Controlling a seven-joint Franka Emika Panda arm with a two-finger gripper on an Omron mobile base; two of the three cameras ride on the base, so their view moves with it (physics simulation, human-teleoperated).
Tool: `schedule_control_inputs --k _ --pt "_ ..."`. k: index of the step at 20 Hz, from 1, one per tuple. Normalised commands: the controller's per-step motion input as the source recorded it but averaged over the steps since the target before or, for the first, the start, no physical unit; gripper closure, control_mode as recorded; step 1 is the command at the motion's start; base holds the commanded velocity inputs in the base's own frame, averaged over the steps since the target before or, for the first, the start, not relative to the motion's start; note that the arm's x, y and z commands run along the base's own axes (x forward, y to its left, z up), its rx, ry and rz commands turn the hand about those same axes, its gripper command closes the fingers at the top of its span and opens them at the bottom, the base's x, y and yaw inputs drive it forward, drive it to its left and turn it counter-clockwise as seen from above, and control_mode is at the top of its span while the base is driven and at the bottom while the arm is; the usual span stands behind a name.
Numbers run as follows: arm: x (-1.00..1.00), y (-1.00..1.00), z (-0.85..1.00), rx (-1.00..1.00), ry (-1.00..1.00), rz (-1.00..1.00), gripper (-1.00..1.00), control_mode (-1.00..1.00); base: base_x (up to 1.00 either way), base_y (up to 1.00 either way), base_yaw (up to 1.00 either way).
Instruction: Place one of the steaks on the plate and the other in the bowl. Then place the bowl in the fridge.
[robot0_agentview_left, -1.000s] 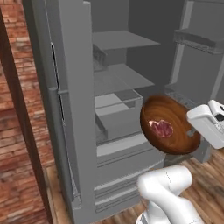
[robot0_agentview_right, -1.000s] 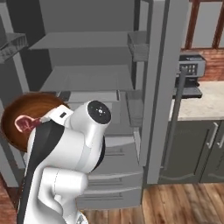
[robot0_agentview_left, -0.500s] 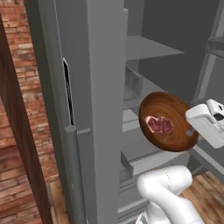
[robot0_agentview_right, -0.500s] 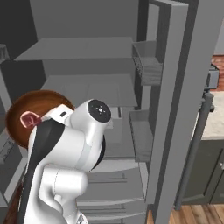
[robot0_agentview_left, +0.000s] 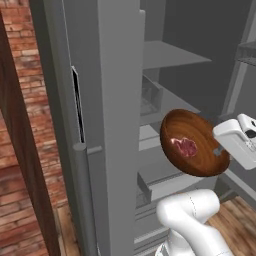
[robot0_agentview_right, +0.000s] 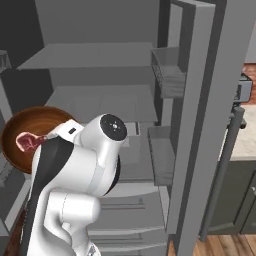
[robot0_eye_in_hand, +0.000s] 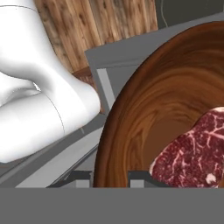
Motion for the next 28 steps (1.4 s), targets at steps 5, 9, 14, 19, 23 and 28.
schedule_control_inputs --k 5,9,14,19,23,28 --pt "0.00 0.00 0.00 0.00 0.00 0.00 1.00 1.00 0.93 0.00 0.02" --pt "0.00 0.00 0.00 0.00 0.00 0.00 1.00 1.00 0.95 0.00 0.12" --pt "0.00 0.00 0.00 0.00 0.00 0.00 1.00 1.00 0.91 0.00 0.18" --pt "0.00 0.00 0.00 0.00 0.00 0.00 1.00 1.00 0.91 0.00 0.17" --pt "0.00 0.00 0.00 0.00 0.00 0.00 1.00 1.00 0.86 0.01 0.17" --pt "0.00 0.00 0.00 0.00 0.00 0.00 1.00 1.00 0.79 0.11 0.17"
